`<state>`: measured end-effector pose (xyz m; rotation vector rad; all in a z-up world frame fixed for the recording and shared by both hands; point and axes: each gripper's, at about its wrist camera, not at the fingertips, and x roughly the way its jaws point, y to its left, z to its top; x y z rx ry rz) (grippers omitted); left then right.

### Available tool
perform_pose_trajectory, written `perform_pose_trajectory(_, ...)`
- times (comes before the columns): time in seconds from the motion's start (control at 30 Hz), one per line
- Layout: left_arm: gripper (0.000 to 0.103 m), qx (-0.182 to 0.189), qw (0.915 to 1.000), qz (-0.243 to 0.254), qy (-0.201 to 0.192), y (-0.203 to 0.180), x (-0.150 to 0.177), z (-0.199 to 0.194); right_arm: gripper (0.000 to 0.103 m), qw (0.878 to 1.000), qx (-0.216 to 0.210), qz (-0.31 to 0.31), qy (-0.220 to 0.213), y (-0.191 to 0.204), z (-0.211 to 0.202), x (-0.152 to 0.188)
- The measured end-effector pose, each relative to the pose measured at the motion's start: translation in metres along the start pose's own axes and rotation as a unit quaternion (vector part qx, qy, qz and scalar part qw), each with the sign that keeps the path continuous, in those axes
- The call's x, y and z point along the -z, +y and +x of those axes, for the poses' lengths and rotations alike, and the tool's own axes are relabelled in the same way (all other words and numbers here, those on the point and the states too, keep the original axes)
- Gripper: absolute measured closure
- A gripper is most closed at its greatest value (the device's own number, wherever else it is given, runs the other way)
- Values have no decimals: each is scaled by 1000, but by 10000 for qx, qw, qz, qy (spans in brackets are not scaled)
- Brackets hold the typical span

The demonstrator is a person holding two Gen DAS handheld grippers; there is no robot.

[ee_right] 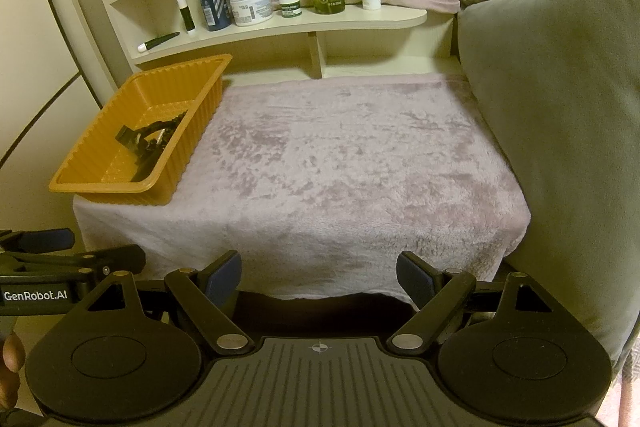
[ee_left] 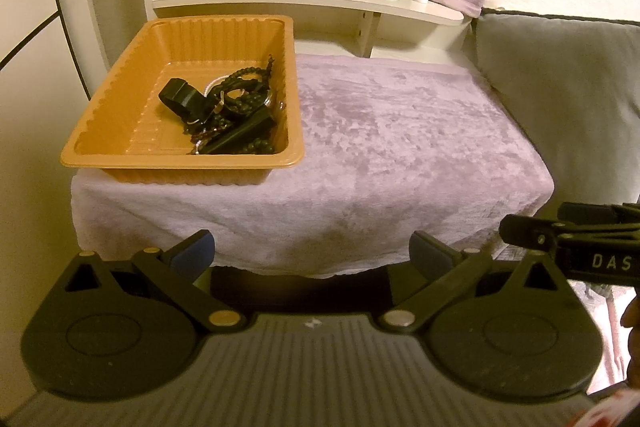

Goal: Organize jewelry

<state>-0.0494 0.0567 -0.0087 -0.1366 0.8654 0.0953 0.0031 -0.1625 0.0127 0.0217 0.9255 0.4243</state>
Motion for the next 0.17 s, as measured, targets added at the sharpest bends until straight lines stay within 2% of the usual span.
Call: perform_pose_trajectory(0.17, 0, 76, 9999, 75, -66, -3, 1, -1, 19, 10000, -2, -3, -6, 1, 0, 1)
